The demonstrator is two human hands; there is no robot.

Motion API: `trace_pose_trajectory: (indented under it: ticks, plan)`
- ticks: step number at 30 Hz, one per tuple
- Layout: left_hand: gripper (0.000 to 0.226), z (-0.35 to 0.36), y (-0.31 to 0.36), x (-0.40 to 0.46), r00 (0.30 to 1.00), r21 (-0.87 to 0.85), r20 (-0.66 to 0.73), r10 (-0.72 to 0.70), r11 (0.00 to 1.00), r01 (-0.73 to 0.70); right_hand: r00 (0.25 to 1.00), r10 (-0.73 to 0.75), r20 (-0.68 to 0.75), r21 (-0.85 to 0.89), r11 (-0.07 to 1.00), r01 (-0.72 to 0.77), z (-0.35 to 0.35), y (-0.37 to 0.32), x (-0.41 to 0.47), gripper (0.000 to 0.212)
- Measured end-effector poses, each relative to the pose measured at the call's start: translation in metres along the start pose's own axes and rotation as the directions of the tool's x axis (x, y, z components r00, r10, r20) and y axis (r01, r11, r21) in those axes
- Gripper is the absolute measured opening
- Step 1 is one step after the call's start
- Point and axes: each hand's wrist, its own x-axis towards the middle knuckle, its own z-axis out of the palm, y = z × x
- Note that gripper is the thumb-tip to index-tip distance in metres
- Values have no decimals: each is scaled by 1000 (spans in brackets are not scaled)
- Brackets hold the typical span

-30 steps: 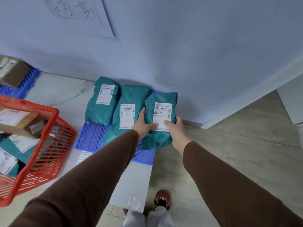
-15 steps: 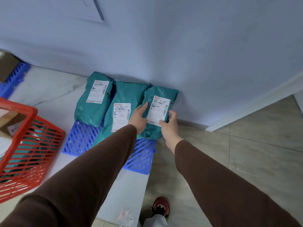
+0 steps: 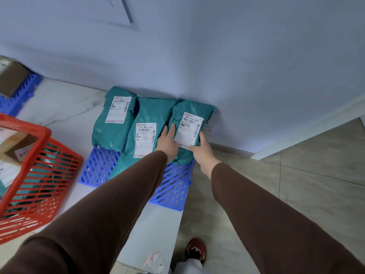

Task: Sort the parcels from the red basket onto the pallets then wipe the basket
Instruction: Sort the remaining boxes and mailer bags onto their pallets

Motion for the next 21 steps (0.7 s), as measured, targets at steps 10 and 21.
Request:
trace_pose_trajectory:
  ticks: [10, 21]
  plan:
    - [74, -28, 17, -52, 1000, -141, 1, 18, 990, -18, 1000, 4, -8, 57, 998, -4, -6, -27, -46, 76]
    - [73, -120, 30, -142, 993, -268, -110, 47, 960, -75, 987, -151, 61, -67, 986, 155, 8, -123, -158, 77]
